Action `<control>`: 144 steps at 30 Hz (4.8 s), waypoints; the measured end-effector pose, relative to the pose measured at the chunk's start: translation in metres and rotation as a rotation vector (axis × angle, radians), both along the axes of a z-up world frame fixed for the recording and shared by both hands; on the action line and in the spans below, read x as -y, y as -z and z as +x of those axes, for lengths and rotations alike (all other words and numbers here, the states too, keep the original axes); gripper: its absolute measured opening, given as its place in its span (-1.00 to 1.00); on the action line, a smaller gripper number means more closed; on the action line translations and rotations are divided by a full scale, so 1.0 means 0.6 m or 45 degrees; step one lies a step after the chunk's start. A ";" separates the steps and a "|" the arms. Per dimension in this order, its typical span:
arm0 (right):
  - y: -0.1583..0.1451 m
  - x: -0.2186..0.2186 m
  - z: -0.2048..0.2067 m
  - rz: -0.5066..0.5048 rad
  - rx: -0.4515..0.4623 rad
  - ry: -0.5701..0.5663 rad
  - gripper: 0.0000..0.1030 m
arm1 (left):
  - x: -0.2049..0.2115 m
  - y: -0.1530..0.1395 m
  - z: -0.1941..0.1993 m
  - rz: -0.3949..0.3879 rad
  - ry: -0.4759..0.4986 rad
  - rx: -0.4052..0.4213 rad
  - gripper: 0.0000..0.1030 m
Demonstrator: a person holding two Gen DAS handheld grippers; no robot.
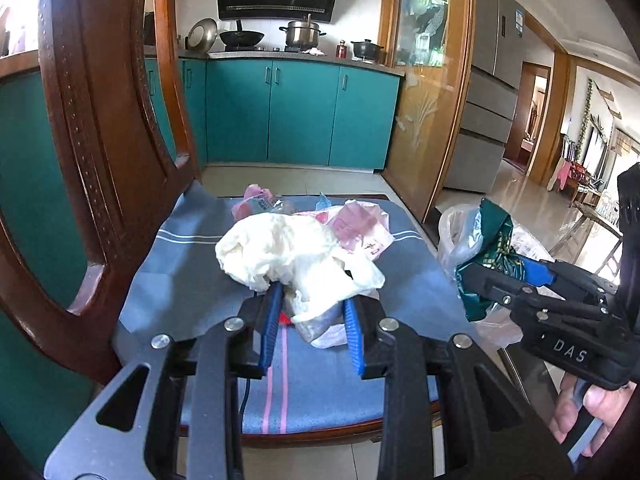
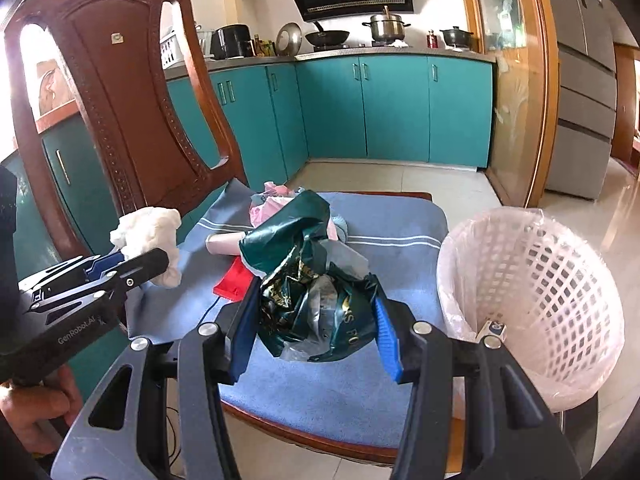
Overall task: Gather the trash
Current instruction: 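Grasp the white plastic bag with the left tool while the right tool grasps the green snack bag, then drop the white bag and green snack bag into the wastebasket with both tools, then withdraw both open tools back toward the chair, then grasp the pink plastic bag with the right tool while the left tool grasps the white plastic bag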
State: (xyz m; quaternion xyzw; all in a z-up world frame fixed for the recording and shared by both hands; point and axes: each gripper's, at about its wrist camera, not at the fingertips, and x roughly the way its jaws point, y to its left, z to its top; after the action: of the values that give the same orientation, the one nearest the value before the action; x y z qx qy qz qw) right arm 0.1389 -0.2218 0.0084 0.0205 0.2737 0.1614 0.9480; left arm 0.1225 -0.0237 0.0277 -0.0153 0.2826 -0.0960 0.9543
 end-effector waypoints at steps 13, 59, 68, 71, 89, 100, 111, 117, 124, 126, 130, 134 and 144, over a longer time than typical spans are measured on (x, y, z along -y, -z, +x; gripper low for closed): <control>0.010 -0.005 0.005 -0.013 -0.020 -0.007 -0.01 | 0.007 0.000 -0.007 0.010 -0.004 -0.008 -0.42; -0.045 0.299 -0.012 0.260 0.184 0.672 0.90 | 0.057 0.014 -0.006 0.054 0.094 -0.025 -0.41; -0.055 0.379 -0.047 0.468 0.267 0.892 0.93 | 0.262 -0.022 0.041 0.023 0.404 -0.029 -0.38; -0.058 0.394 -0.058 0.508 0.297 0.933 0.93 | 0.367 -0.041 0.079 -0.021 0.540 -0.033 0.24; -0.058 0.249 -0.031 0.300 0.232 0.649 0.93 | 0.060 -0.048 -0.014 0.115 0.023 0.107 0.93; -0.019 0.051 -0.021 0.038 0.128 0.297 0.93 | -0.039 0.017 0.001 0.041 -0.091 -0.046 0.93; -0.007 0.045 -0.009 0.044 0.097 0.298 0.93 | -0.015 0.024 -0.005 0.047 -0.033 -0.069 0.93; -0.004 0.052 -0.010 0.046 0.096 0.300 0.93 | -0.004 0.026 -0.004 0.060 -0.020 -0.072 0.93; -0.002 0.058 -0.012 0.041 0.091 0.301 0.93 | 0.003 0.028 -0.002 0.063 -0.019 -0.077 0.93; -0.001 0.057 -0.011 0.037 0.089 0.301 0.93 | 0.004 0.028 -0.002 0.064 -0.017 -0.078 0.93; 0.002 0.055 -0.010 0.032 0.084 0.297 0.93 | 0.006 0.028 -0.002 0.068 -0.013 -0.081 0.93; 0.005 0.049 -0.007 0.022 0.079 0.285 0.93 | 0.007 0.028 -0.002 0.067 -0.012 -0.084 0.93; 0.022 0.009 0.103 0.084 -0.014 0.110 0.93 | 0.003 0.035 0.003 0.066 -0.018 -0.098 0.93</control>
State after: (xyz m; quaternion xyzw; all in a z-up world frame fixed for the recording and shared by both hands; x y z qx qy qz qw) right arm 0.2005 -0.2272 -0.0045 0.0645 0.2724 0.1290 0.9513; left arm 0.1242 -0.0258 0.0069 0.0038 0.3214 -0.0813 0.9435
